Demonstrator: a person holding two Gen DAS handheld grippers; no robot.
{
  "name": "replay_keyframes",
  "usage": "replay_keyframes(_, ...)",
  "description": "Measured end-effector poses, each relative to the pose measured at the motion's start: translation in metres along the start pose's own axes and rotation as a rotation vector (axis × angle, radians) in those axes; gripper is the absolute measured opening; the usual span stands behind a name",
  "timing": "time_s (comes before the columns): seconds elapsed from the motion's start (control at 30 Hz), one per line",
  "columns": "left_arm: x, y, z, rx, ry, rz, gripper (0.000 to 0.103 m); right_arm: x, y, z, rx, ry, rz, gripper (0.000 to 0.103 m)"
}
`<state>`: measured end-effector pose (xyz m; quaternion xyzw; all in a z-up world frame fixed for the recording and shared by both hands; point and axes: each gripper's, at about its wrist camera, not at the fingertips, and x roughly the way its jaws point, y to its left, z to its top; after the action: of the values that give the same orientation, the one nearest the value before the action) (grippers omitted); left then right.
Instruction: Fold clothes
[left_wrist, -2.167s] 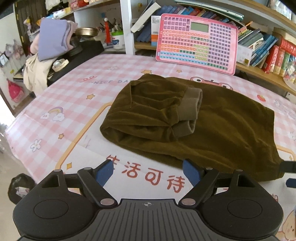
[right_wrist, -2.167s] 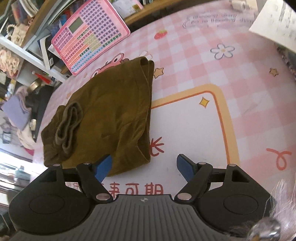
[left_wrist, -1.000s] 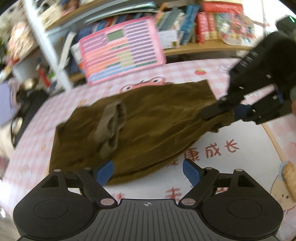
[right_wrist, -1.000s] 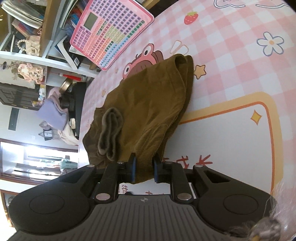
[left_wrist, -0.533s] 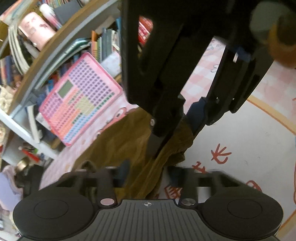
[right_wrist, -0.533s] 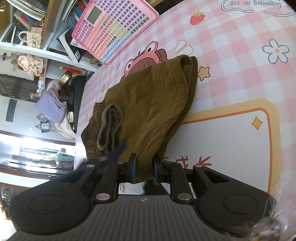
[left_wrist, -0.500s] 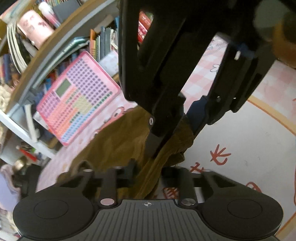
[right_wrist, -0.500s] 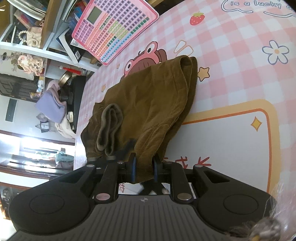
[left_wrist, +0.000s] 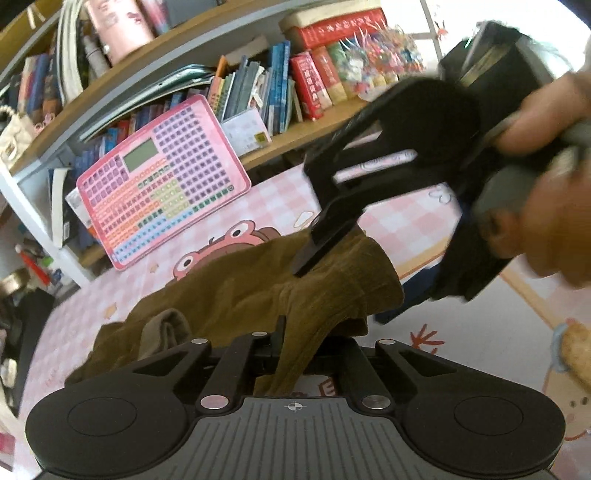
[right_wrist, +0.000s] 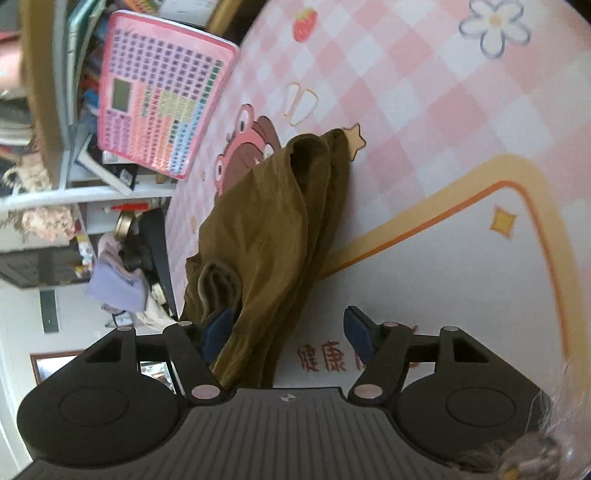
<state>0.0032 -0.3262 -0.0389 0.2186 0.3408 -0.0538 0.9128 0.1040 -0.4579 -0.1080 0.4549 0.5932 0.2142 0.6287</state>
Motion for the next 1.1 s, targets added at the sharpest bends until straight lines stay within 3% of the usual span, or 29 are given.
replay_keyframes(0.13,-0.011,0.0,-0.006,-0.012,0.013,-0.025,0.004,0.019,-0.003,0.005,0.076,-0.006,-0.003,0.06)
replay_keyframes(0.2,-0.015,0.003,-0.008,-0.033,0.018,-0.038,0.004,0.02,-0.005,0.006,0.08,-0.022,-0.006,0.031)
replay_keyframes(0.3,-0.02,0.005,-0.01,-0.068,0.019,-0.066,0.004,0.014,-0.009,0.007,0.077,-0.056,-0.005,0.013)
replay_keyframes(0.6,-0.043,0.01,-0.007,-0.179,-0.045,-0.195,0.004,-0.018,0.003,-0.004,-0.027,-0.164,-0.017,0.009)
replay_keyframes(0.8,-0.06,0.059,-0.016,-0.425,-0.082,-0.268,0.004,-0.023,0.056,-0.017,-0.215,-0.203,-0.024,0.009)
replay_keyframes(0.97,-0.065,0.105,-0.041,-0.65,-0.091,-0.336,0.004,-0.008,0.112,-0.043,-0.457,-0.236,-0.092,0.009)
replay_keyframes(1.1,-0.064,0.14,-0.064,-0.737,-0.088,-0.366,0.004,0.014,0.15,-0.066,-0.595,-0.253,-0.14,0.009)
